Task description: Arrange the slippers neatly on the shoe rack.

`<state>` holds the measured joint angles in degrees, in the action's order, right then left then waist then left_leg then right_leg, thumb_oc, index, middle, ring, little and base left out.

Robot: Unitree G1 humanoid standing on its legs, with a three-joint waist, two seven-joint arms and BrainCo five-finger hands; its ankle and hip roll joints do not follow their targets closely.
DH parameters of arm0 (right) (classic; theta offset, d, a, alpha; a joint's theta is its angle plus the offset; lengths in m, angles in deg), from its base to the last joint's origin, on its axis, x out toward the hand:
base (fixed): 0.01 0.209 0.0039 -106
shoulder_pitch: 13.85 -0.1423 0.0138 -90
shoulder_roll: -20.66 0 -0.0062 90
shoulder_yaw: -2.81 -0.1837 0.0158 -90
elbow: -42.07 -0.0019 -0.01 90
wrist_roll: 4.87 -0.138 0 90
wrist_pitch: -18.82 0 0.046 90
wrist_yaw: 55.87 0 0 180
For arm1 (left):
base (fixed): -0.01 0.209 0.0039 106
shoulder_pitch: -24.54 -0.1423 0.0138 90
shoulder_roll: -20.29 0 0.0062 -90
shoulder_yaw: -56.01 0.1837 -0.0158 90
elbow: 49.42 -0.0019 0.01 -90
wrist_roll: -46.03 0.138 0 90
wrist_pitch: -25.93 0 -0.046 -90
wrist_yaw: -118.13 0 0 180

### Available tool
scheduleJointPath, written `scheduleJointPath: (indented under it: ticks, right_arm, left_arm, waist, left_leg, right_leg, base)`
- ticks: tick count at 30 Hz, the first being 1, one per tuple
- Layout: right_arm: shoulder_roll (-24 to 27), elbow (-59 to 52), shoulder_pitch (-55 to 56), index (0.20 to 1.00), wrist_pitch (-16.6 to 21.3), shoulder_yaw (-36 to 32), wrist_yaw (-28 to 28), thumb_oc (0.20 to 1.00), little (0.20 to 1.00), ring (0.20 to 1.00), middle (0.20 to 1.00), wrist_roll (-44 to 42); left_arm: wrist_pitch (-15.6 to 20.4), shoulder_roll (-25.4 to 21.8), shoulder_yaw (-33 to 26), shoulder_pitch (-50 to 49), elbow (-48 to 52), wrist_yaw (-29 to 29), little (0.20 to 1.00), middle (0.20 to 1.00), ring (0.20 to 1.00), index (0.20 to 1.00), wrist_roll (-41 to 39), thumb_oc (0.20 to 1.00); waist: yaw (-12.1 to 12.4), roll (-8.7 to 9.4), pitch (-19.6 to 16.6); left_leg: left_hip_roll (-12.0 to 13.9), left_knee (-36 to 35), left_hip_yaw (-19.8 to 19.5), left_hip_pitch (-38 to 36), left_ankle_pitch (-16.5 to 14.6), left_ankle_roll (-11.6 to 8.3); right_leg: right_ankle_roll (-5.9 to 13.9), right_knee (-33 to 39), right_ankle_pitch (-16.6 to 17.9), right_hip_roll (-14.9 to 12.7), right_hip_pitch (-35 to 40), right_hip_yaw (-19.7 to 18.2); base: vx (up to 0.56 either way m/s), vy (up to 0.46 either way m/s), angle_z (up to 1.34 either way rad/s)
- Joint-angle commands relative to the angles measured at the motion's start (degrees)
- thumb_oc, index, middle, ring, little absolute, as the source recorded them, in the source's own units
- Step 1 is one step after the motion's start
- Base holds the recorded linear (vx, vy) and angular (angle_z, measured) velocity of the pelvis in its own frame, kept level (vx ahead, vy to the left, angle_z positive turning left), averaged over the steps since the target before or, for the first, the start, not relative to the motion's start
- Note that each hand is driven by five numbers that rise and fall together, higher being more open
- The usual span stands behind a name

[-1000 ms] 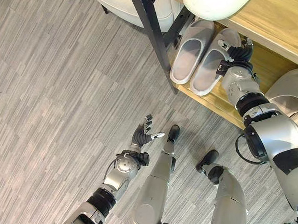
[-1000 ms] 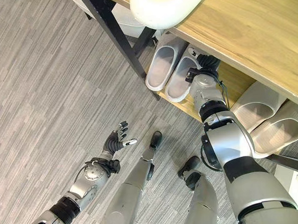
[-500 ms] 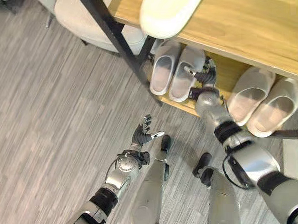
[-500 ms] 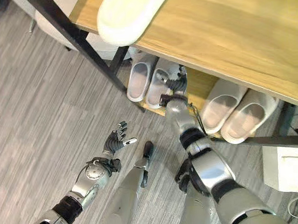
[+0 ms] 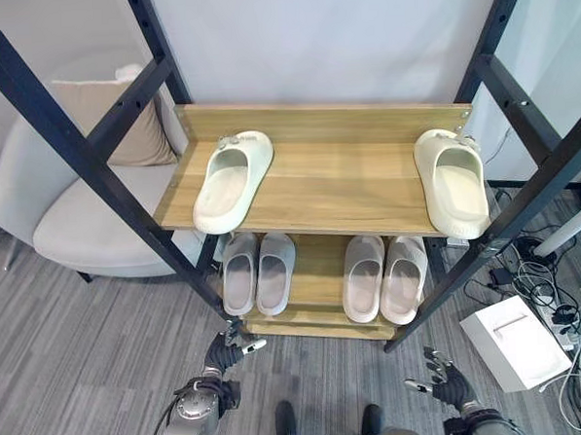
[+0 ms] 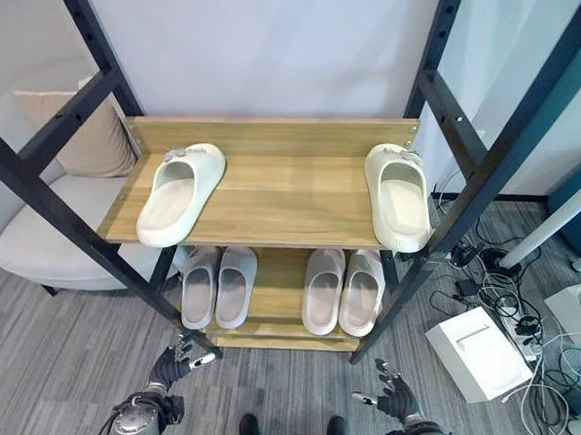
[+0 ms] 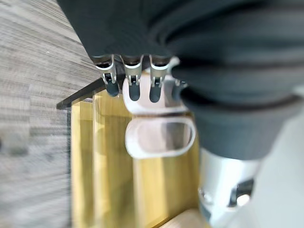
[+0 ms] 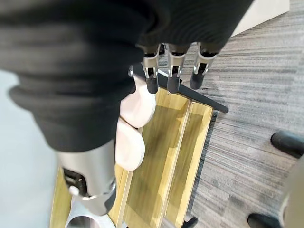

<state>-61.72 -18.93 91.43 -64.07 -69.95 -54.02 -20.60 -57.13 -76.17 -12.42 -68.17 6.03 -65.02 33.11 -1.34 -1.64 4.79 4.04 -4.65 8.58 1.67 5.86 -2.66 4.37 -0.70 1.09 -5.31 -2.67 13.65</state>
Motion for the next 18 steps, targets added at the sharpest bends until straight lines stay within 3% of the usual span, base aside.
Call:
scheduleJointPath:
  ticks: [1, 2, 5, 6, 8, 13, 18]
  right_arm:
    - [-0.70, -2.22, -4.74, 1.000, 1.19, -1.95, -4.62, 1.000, 1.000, 1.000, 1.000, 1.22]
    - [-0.69, -2.24, -4.69, 1.000, 1.18, -1.98, -4.63, 1.000, 1.000, 1.000, 1.000, 1.22]
    - [-1.85, 0.12, -4.78, 1.000, 0.95, -4.28, -4.09, 1.000, 1.000, 1.000, 1.000, -2.68]
    - [-1.91, 0.18, -4.81, 1.000, 0.99, -4.39, -4.12, 1.000, 1.000, 1.000, 1.000, -2.73]
    - [-1.54, 1.65, -6.39, 1.000, 0.99, -5.40, -3.51, 1.000, 1.000, 1.000, 1.000, -4.39]
    - [-1.25, 1.68, -6.54, 1.000, 0.99, -6.40, -3.63, 1.000, 1.000, 1.000, 1.000, -4.91]
    - [-2.69, 0.67, -5.39, 1.000, 1.15, -6.15, -4.19, 1.000, 1.000, 1.000, 1.000, -5.72]
  left_arm:
    - [2.35, -2.89, 5.43, 7.13, 2.27, 5.21, 1.000, 1.000, 1.000, 1.000, 13.74, 1.000]
    - [2.33, -2.89, 5.45, 7.09, 2.30, 5.21, 1.000, 1.000, 1.000, 1.000, 13.75, 1.000]
    - [3.37, -4.15, 16.46, 13.57, 10.59, 11.71, 1.000, 1.000, 1.000, 1.000, 17.55, 1.000]
    - [3.23, -4.28, 16.56, 13.65, 10.78, 11.79, 1.000, 1.000, 1.000, 1.000, 17.43, 1.000]
    - [3.86, -5.34, 21.93, 21.60, 22.11, 15.25, 1.000, 1.000, 1.000, 1.000, 12.14, 1.000]
    - [2.74, -6.32, 21.06, 26.34, 35.77, 18.69, 1.000, 1.000, 1.000, 1.000, -6.62, 1.000]
    - [2.09, -6.18, 14.29, 28.06, 46.29, 18.35, 1.000, 1.000, 1.000, 1.000, -22.75, 1.000]
  waist:
    - [-2.53, 1.43, 1.42]
    - [-2.46, 1.42, 1.34]
    - [-5.94, 0.39, 0.01]
    - [-5.74, 0.42, 0.00]
    - [-7.43, -0.19, -0.64]
    - [-7.29, -0.27, -1.00]
    - [-6.23, -0.03, -1.41]
  left_leg:
    - [0.59, -0.35, 0.47, -1.84, -1.40, -3.52]
    - [0.60, -0.35, 0.51, -1.80, -1.42, -3.53]
    - [0.65, -0.35, 2.63, -2.13, -2.03, -3.75]
    - [0.66, -0.35, 2.71, -2.09, -2.05, -3.75]
    - [0.74, -0.35, 3.78, -2.92, -2.57, -3.61]
    - [0.74, -0.35, 3.78, -3.70, -2.81, -3.42]
    - [0.89, -0.35, 3.00, -3.94, -2.72, -3.41]
  right_leg:
    - [6.59, 5.08, 3.51, -3.94, 2.24, -2.78]
    - [6.59, 5.09, 3.52, -3.93, 2.17, -2.83]
    - [7.08, 5.70, 4.03, -3.92, 1.56, -4.51]
    - [7.08, 5.70, 4.04, -3.91, 1.47, -4.59]
    - [7.36, 5.70, 4.12, -3.89, 1.56, -5.51]
    - [7.43, 5.70, 3.93, -3.98, 2.30, -5.50]
    - [7.14, 5.70, 3.49, -3.75, 3.22, -4.83]
  base:
    - [0.03, -0.008, -0.33]
    - [0.00, -0.005, -0.44]
    - [0.00, -0.002, -0.43]
    - [0.02, 0.009, -0.24]
    - [0.04, -0.005, -0.40]
    - [0.01, -0.012, -0.09]
    - [0.01, -0.041, 0.04]
